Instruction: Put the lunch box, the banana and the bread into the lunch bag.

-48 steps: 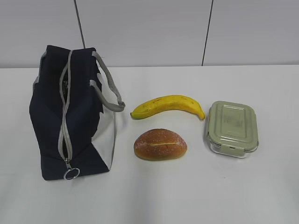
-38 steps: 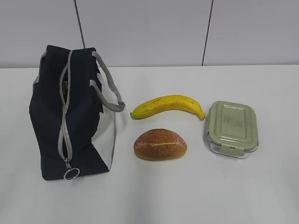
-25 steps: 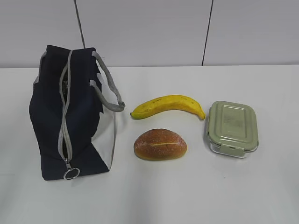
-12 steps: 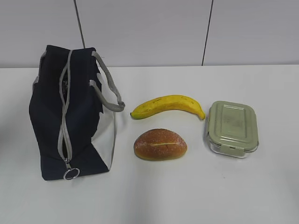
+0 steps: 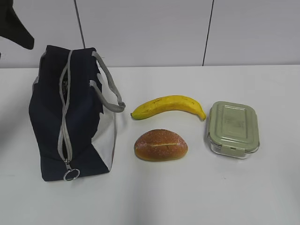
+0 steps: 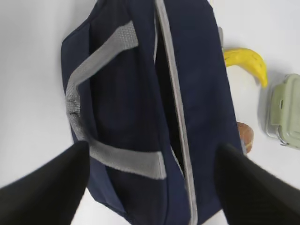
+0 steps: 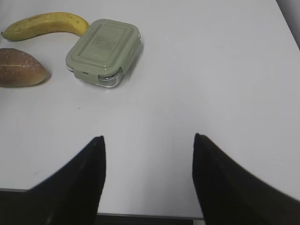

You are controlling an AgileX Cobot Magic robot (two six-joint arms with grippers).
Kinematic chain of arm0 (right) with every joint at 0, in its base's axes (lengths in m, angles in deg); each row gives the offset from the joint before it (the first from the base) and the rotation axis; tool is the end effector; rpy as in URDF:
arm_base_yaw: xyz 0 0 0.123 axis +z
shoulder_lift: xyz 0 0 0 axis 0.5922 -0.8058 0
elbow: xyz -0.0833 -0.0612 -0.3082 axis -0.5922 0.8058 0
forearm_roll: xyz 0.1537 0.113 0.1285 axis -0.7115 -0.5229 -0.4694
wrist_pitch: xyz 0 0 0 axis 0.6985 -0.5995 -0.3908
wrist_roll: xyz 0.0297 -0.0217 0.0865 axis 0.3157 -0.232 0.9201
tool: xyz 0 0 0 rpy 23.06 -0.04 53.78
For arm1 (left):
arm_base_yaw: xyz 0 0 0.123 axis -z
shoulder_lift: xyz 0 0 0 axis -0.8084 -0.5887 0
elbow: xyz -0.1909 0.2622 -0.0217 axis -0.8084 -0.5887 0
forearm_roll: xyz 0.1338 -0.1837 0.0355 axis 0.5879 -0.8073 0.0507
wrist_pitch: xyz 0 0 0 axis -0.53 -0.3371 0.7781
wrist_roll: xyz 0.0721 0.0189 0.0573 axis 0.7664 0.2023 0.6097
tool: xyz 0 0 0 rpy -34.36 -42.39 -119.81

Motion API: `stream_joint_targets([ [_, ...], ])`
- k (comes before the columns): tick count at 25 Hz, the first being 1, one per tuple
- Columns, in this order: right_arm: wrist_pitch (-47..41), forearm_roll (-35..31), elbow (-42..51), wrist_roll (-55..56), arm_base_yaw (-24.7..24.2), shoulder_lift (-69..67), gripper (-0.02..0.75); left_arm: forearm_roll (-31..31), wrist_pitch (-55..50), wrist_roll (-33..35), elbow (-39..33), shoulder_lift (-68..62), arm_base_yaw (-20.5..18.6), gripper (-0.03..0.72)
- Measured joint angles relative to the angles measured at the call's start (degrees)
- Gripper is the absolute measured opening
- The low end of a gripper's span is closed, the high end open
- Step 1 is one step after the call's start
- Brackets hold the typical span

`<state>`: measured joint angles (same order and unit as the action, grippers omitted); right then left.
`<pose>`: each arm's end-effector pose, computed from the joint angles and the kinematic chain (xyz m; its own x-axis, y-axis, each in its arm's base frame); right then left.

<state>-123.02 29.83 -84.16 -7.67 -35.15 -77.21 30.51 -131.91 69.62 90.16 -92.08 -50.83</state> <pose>-0.0686 -0.0066 0.2587 -0.5063 -0.0986 -0.8567 -0.0165 0.9944 -0.1047 0.2640 -0.0432 0.4000 -0.8698 -0.1212 -0.4784 0.0622 0.9347 -0.3500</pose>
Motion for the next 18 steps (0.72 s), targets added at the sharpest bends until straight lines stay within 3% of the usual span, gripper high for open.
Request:
stream_joint_targets([
  [7,0.0,0.0,0.0,0.0,0.0,0.0,0.438,-1.7,-2.1,0.1,5.5,-10.8,0.0,0.502],
  [14,0.0,0.0,0.0,0.0,0.0,0.0,0.438,-2.1,-2.4,0.7,6.0,-15.0,0.0,0.410],
  [18,0.0,0.0,0.0,0.0,0.0,0.0,0.438,-2.2,-2.3,0.9,6.0,-16.6,0.0,0.397],
])
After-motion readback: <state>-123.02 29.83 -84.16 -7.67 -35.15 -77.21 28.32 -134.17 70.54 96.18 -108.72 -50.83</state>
